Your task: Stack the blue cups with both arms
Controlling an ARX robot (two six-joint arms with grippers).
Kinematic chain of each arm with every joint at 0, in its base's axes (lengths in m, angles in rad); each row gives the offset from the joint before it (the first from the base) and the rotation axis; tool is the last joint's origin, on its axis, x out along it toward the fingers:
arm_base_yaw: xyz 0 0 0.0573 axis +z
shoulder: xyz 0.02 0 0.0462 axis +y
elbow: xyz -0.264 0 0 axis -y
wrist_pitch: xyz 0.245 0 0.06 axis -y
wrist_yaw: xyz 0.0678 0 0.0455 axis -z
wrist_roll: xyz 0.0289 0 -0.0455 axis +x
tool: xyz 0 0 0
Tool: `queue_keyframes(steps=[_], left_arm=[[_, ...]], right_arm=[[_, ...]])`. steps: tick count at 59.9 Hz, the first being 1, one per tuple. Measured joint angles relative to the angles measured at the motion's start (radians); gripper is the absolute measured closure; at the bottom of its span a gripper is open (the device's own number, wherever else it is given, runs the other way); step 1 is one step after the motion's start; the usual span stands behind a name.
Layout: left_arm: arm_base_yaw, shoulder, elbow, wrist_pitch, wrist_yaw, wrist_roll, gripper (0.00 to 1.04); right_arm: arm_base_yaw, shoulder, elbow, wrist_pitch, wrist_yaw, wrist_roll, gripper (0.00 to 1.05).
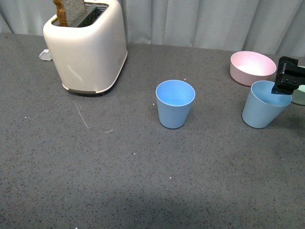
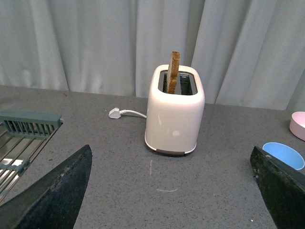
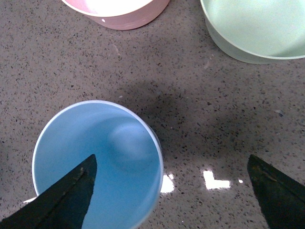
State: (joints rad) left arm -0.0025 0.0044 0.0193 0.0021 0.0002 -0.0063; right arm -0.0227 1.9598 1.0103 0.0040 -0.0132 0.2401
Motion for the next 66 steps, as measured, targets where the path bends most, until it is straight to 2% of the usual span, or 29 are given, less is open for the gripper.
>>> queue_keyframes(steps=[8,13,26,30,33,46,54,66], left_arm=[[0.000,0.000,0.000,0.000,0.000,0.000,0.07],[0.000,0.000,0.000,0.000,0.000,0.000,0.07],[0.000,0.000,0.000,0.000,0.000,0.000,0.07],[0.000,0.000,0.000,0.000,0.000,0.000,0.07],[0.000,0.000,0.000,0.000,0.000,0.000,0.07],[0.000,0.000,0.000,0.000,0.000,0.000,0.07],[0.000,0.000,0.000,0.000,0.000,0.000,0.07],[0.000,0.000,0.000,0.000,0.000,0.000,0.07]], right_arm=[[0.014,0.038,0.025,-0.001,0.013,0.022,0.33],[0.022,0.063,0.038,-0.019,0.018,0.036,0.52],[0.023,0.080,0.047,-0.047,0.023,0.052,0.84],[0.023,0.079,0.053,-0.060,0.015,0.056,0.99],[0.023,0.072,0.053,-0.065,0.002,0.058,1.04],[0.066,-0.014,0.053,-0.097,-0.091,0.082,1.04],[0.139,-0.095,0.073,-0.130,-0.185,0.106,1.04],[0.257,-0.121,0.132,-0.158,-0.218,0.124,1.04]])
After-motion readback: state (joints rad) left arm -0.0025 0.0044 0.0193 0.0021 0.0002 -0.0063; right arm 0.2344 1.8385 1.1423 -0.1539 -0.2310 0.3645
